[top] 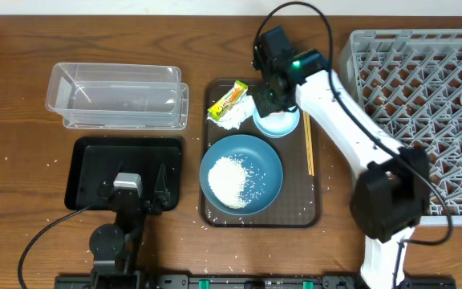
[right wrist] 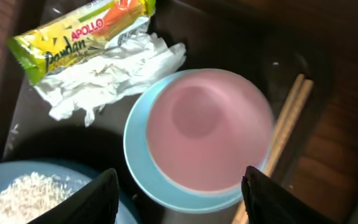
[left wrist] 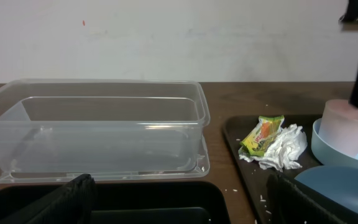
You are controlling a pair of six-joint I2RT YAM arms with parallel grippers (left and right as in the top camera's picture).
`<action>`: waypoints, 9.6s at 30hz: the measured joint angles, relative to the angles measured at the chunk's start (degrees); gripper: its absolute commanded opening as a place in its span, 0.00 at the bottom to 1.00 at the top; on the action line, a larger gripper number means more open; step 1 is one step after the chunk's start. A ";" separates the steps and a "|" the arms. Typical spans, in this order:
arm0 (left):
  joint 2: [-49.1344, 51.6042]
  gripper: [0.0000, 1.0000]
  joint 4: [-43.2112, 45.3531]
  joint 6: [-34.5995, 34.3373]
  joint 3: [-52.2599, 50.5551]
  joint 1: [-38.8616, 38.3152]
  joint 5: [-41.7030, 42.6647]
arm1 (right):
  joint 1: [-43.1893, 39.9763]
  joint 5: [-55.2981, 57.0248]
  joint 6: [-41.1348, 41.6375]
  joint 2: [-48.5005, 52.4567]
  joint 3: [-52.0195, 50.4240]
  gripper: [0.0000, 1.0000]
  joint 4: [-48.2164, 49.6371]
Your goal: Sort waste into correct bins and load items into the dishwasher rack
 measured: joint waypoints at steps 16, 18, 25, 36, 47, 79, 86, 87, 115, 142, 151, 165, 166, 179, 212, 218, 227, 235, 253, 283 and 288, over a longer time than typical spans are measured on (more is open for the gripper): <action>0.00 0.91 0.00 0.00 0.00 0.00 0.00 | 0.72 -0.17 1.22 4.44 0.17 0.30 4.92; 0.00 0.91 0.00 0.00 0.00 0.00 0.00 | 0.72 -0.02 1.27 4.90 0.22 0.25 4.96; 0.00 0.91 0.00 0.00 0.00 0.00 0.00 | 1.05 0.13 2.56 6.58 0.22 0.09 5.05; 0.00 0.91 0.00 0.00 0.00 0.00 0.02 | 1.38 0.20 2.91 6.08 7.56 0.01 -1.92; 0.00 0.91 0.00 0.00 0.00 0.00 0.02 | -15.80 -1.46 2.47 -10.80 20.52 0.01 -13.14; 0.00 0.91 0.00 0.00 0.00 0.00 0.02 | -76.06 -86.27 -21.55 12.72 2.69 0.01 4.02; 0.00 0.91 0.00 0.00 0.00 0.00 0.00 | -76.02 -82.40 -19.39 14.69 2.69 0.01 3.13; 0.00 0.91 0.00 0.00 0.00 0.00 0.00 | -76.02 -82.27 -19.41 14.69 2.69 0.01 3.15; 0.00 0.91 0.00 0.00 0.00 0.00 0.02 | -76.32 -72.15 -16.52 13.64 3.17 0.03 1.01; 0.00 0.91 0.00 0.00 0.00 0.00 0.00 | -80.72 -55.67 -0.44 -18.25 2.80 0.42 -8.35; 0.00 0.91 0.00 0.00 0.00 0.00 0.02 | -58.21 -54.62 -8.74 -31.91 2.82 0.99 -21.62; 0.00 0.91 0.02 0.00 0.00 0.00 0.00 | -11.13 -13.79 1.66 -19.34 2.78 0.77 -10.08; 0.00 0.91 0.00 0.00 0.00 0.00 0.00 | -9.73 -12.02 3.19 -17.27 2.78 0.71 -8.46; 0.00 0.91 0.00 0.00 0.00 0.00 0.00 | -0.76 -5.77 15.43 3.45 2.73 0.47 5.33; 0.00 0.91 0.00 0.00 0.00 0.00 0.02 | 0.87 -2.64 17.57 5.49 15.41 0.01 -12.72; 0.00 0.91 0.00 0.00 0.00 0.00 0.00 | -9.38 -4.35 14.29 -8.74 19.28 0.01 -19.50; 0.00 0.91 0.00 0.00 0.00 0.00 0.00 | -36.37 -9.53 4.79 -16.46 19.56 0.01 -28.72; 0.00 0.91 0.00 0.00 0.00 0.00 0.00 | -58.03 -33.27 -10.03 -16.39 11.65 0.01 -25.81; 0.00 0.91 0.02 0.02 0.00 0.02 0.02 | -68.83 -85.81 -20.92 -14.51 -24.09 0.01 27.74; 0.00 0.91 0.00 0.00 0.00 0.00 0.00 | -64.19 -87.06 11.23 -1.46 -24.30 0.01 46.95; 0.00 0.91 0.00 0.00 0.00 0.00 0.02 | -65.81 -86.62 14.01 -1.46 -24.20 0.01 43.23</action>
